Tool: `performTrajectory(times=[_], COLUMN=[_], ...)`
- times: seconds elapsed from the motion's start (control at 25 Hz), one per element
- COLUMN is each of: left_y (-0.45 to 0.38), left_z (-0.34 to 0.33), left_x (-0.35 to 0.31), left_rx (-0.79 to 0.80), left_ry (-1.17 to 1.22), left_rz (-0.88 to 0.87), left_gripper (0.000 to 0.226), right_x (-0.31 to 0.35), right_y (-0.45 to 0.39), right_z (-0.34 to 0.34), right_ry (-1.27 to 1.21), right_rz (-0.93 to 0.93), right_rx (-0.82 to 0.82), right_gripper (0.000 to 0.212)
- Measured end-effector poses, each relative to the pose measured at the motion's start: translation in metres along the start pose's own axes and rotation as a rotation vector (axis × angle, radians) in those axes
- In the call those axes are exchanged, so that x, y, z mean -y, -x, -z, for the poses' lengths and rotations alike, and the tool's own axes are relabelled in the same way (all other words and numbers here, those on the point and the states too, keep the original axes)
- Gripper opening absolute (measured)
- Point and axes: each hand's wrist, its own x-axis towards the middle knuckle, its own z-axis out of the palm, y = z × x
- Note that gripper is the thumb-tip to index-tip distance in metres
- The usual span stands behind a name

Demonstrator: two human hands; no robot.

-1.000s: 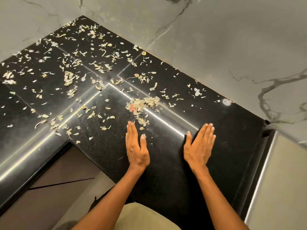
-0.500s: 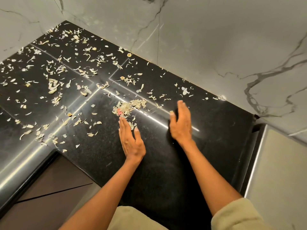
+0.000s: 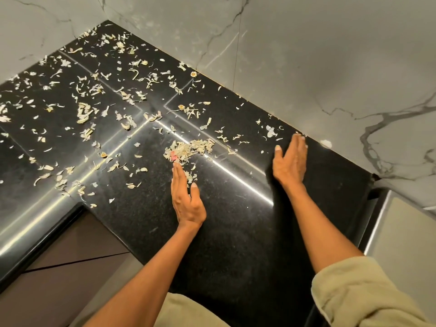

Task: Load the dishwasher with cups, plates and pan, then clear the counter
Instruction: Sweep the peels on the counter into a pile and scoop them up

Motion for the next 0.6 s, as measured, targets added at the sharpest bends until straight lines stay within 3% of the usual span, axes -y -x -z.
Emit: performTrajectory(times=[0.16, 0.28, 0.36, 0.44, 0.52, 0.6], left_y=[0.000, -0.001, -0.001, -0.003, -0.004, -0.006], left_z=[-0.002, 0.000, 0.010, 0.027, 0.047, 0.066], left_x=[0.001, 0.000, -0.001, 0.004, 0.014, 0.024], left_rx=[0.064, 0.088, 0.086, 0.062, 0.024, -0.027], left_ry=[-0.115, -0.123, -0.005, 0.079, 0.106, 0.136], left_rz=[-0.003, -0.010, -0.008, -0.006, -0.011, -0.011], left_gripper=[0.073, 0.073, 0.072, 0.069, 0.066, 0.064], right_x=[0.060, 0.087, 0.084, 0.068, 0.047, 0.048], right_y=[0.025, 0.058, 0.071, 0.076, 0.079, 0.092], right_z=[-0.034, -0.054, -0.054, -0.050, -0.046, -0.048], right_ry=[-0.018, -0.184, -0.337, -0.336, -0.194, 0.029], right_rz=[0.258, 0.500, 0.489, 0.379, 0.227, 0.163], right_rx=[0.191, 0.395, 0.376, 0.223, 0.093, 0.068], right_gripper=[0.068, 0.062, 0.057, 0.056, 0.062, 0.073])
